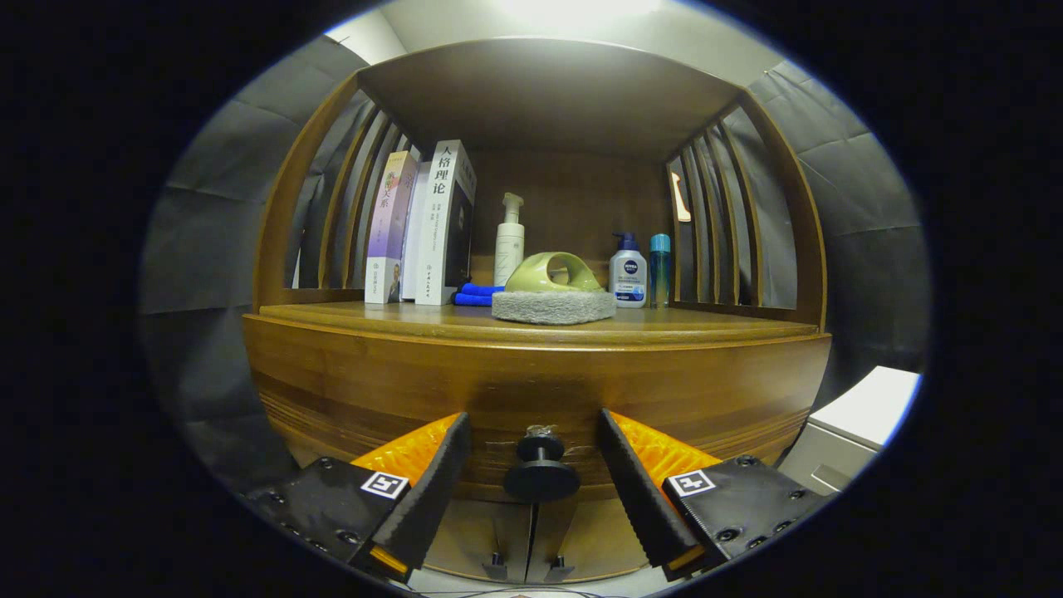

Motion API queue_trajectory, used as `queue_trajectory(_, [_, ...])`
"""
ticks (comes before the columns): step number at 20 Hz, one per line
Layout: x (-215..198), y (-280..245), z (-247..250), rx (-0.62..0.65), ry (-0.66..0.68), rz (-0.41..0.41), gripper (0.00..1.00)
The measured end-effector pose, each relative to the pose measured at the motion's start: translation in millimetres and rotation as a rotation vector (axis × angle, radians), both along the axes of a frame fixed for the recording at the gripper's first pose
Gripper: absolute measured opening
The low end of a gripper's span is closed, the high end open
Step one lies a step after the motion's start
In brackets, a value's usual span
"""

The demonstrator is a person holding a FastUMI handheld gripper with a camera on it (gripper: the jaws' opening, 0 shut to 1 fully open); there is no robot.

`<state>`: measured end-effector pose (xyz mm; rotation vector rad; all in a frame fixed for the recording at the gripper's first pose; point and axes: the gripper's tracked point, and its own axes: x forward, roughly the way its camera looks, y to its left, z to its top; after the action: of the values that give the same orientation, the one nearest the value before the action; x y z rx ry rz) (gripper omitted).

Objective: Pull open the drawer, take out the items inside it, and place them on the countertop above the cabinet.

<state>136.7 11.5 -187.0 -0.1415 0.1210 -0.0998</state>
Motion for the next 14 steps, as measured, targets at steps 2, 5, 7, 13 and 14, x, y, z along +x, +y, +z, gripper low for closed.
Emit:
queue_trajectory(2, [-1,3,1,-0.006,-0.021,0.002,0.97])
queue_trajectory(5, [0,5,1,-0.004,-0.009,0.019,0.98])
queue_trajectory(7, [-3,7,9,0.031,-0.005,0.035,0.99])
queue_trajectory(13, [-44,8,64,0.036,-0.044,0.071,0.99])
queue_trajectory(14, [-54,9,73,0.027,-0.039,0.071,0.99])
